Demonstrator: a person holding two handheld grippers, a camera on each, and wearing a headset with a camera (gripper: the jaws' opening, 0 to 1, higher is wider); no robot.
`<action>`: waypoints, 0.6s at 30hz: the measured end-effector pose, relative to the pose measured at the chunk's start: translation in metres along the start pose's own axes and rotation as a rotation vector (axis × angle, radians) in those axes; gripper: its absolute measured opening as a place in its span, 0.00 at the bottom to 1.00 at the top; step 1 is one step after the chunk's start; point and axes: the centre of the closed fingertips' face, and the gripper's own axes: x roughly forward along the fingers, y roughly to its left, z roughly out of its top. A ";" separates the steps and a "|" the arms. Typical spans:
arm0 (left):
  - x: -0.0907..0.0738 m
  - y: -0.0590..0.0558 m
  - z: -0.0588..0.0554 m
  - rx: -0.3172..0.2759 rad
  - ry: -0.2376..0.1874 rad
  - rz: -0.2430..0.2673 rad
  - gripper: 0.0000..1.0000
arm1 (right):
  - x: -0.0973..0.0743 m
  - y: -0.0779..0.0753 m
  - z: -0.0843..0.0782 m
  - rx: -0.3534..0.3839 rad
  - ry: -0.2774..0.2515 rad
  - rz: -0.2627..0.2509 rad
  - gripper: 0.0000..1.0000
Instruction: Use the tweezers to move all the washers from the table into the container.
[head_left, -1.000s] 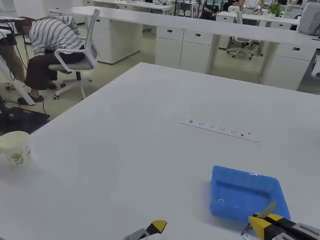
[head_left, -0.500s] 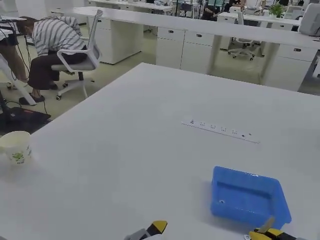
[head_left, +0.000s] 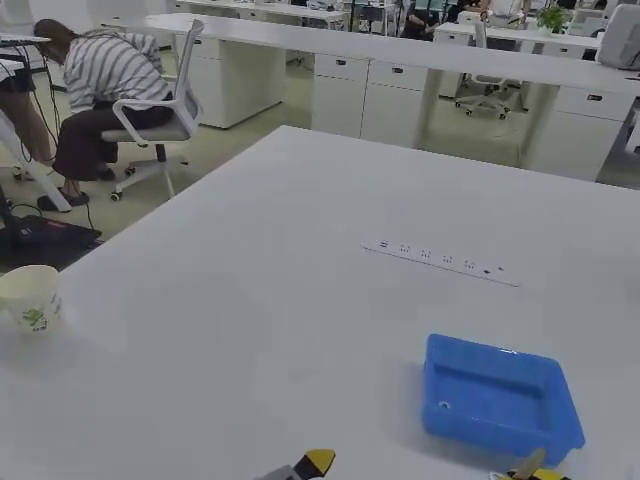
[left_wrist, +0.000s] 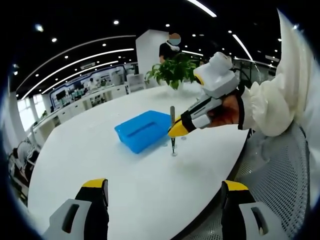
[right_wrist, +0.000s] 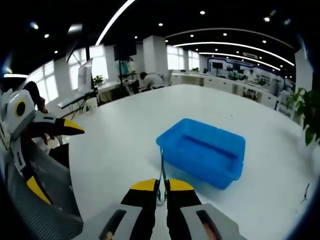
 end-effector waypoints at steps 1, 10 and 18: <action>0.000 0.000 0.000 0.000 0.002 0.001 0.96 | 0.000 0.000 0.000 -0.002 0.001 0.000 0.03; 0.001 0.000 -0.002 0.005 0.012 0.000 0.95 | 0.000 0.004 -0.003 -0.016 -0.022 -0.010 0.03; 0.001 0.000 -0.003 0.007 0.015 0.003 0.95 | -0.001 0.003 -0.005 -0.020 -0.028 -0.021 0.02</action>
